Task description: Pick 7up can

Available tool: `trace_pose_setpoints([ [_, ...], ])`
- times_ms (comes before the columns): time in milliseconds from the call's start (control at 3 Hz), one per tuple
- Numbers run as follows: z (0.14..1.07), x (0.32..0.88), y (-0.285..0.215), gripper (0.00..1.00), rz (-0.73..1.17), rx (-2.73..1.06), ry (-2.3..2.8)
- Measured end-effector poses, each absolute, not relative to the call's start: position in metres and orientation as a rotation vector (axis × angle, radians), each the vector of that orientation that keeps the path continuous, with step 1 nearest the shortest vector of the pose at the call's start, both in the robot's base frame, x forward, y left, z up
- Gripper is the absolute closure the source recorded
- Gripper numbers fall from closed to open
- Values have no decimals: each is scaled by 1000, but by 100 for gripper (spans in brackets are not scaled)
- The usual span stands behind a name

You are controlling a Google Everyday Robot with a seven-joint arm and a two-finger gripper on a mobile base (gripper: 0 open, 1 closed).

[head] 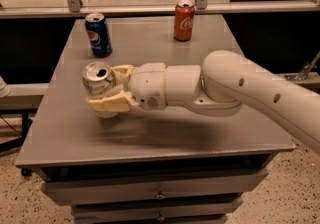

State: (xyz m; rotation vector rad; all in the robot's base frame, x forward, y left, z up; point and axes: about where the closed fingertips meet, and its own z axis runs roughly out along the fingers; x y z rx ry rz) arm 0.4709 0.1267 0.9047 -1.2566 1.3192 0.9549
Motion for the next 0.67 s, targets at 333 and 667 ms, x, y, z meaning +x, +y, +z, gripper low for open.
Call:
trace_pose_setpoints([
  [333,952,494,91,100,874,-1203,1304],
  [667,960,498,89,100,863,-1197,1292],
])
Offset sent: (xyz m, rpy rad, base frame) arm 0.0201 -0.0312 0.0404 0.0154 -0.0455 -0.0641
